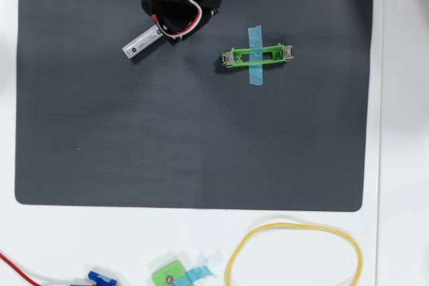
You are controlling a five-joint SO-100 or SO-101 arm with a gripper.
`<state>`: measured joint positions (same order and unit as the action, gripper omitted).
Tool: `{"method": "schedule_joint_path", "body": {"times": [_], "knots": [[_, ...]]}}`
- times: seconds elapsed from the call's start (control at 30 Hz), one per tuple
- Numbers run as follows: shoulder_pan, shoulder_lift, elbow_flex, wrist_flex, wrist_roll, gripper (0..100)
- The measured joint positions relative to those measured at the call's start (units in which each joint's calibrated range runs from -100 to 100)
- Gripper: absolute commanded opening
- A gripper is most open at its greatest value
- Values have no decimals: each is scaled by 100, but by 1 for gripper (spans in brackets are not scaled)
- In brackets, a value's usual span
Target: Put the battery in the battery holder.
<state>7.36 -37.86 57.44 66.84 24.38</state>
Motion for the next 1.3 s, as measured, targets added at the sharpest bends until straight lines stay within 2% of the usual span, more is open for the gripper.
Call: {"method": "schedule_joint_path", "body": {"times": [0.07, 0.2, 0.87, 0.97, 1.3], "knots": [[56, 348, -36, 0, 26, 0], [865, 1019, -227, -95, 202, 0], [887, 1647, -272, -577, 212, 1], [887, 1647, -272, -577, 212, 10], [932, 1689, -508, -577, 327, 11]]}}
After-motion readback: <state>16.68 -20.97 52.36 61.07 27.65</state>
